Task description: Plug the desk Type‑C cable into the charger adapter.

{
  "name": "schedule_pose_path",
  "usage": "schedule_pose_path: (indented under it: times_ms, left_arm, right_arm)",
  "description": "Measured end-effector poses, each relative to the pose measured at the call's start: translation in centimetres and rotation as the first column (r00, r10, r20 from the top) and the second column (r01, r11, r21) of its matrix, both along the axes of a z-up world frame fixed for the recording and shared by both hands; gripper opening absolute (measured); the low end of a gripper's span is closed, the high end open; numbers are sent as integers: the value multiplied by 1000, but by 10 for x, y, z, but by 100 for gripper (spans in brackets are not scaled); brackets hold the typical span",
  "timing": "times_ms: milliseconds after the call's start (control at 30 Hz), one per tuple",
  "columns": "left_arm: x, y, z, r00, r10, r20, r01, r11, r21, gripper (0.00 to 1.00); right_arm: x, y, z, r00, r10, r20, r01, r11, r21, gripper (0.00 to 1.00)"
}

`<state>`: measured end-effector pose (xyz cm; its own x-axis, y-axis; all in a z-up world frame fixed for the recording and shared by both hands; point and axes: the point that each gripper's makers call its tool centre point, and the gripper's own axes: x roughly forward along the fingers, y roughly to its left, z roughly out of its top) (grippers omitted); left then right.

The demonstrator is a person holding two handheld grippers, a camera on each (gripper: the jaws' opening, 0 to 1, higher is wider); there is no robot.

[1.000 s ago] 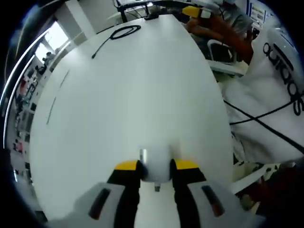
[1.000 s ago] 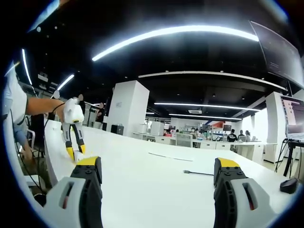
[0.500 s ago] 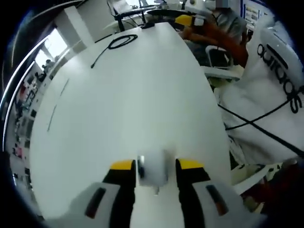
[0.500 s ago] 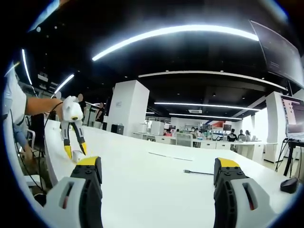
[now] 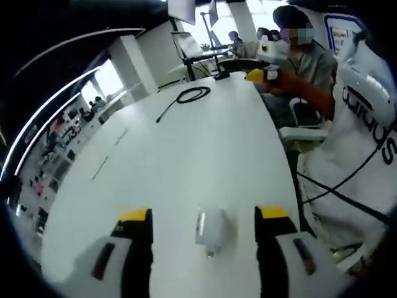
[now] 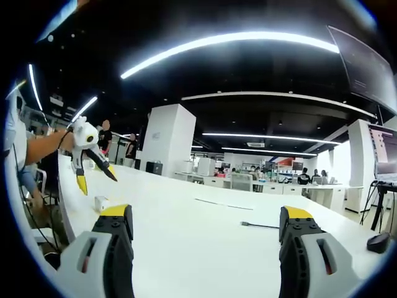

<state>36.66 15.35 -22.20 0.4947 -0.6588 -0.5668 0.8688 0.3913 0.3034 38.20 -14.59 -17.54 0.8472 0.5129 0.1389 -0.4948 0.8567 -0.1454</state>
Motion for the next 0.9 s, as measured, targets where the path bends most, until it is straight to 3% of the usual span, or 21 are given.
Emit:
schedule_pose_path:
  times_ms: [167, 300, 367, 433, 467, 600, 667, 700, 733, 767, 833, 867, 900]
  left_arm:
    - [-14, 5, 0, 999, 20, 37, -17, 998, -67, 87]
    - [-20, 13, 13, 992, 86, 89, -69, 981, -183, 90]
    - [-20, 20, 23, 983, 137, 123, -103, 963, -247, 91]
    - [-19, 30, 40, 963, 202, 176, -131, 929, -346, 91]
    - [-19, 32, 42, 960, 213, 182, -136, 923, -360, 92]
    - [-21, 57, 71, 905, 367, 215, -199, 811, -550, 94]
    - [-24, 70, 80, 878, 438, 193, -229, 739, -634, 96]
    - [-28, 78, 85, 861, 479, 173, -241, 682, -690, 97]
    - [-29, 81, 87, 853, 496, 162, -247, 658, -711, 97]
    - [-31, 88, 89, 836, 528, 145, -261, 616, -743, 98]
    - [-33, 94, 90, 819, 561, 119, -279, 571, -772, 99]
    - [-36, 100, 89, 789, 605, 105, -304, 534, -789, 99]
    - [-37, 104, 87, 764, 636, 111, -319, 522, -791, 100]
  right_arm:
    - [0, 1, 1, 1000, 3, 0, -3, 1000, -7, 100]
    - [0, 0, 2, 1000, -2, 1, 2, 1000, -5, 100]
    - [-1, 0, 2, 1000, -2, 1, 2, 1000, -8, 100]
    - [-1, 0, 2, 1000, -3, -1, 3, 1000, -7, 100]
    - [-1, 0, 2, 1000, -4, -1, 4, 1000, -7, 100]
    - [-2, -2, 3, 1000, -8, 1, 8, 1000, -7, 100]
    - [-2, -3, 3, 1000, -11, 1, 11, 1000, -6, 100]
    - [-2, -4, 2, 1000, -12, 0, 12, 1000, -8, 100]
    - [-2, -5, 2, 1000, -14, 0, 14, 1000, -7, 100]
    - [-2, -6, 2, 1000, -15, -1, 15, 1000, -6, 100]
    - [-2, -6, 2, 1000, -16, -2, 16, 1000, -8, 100]
    - [-2, -6, 1, 1000, -17, -2, 17, 1000, -9, 100]
    - [-2, -7, 2, 1000, -17, -2, 17, 1000, -8, 100]
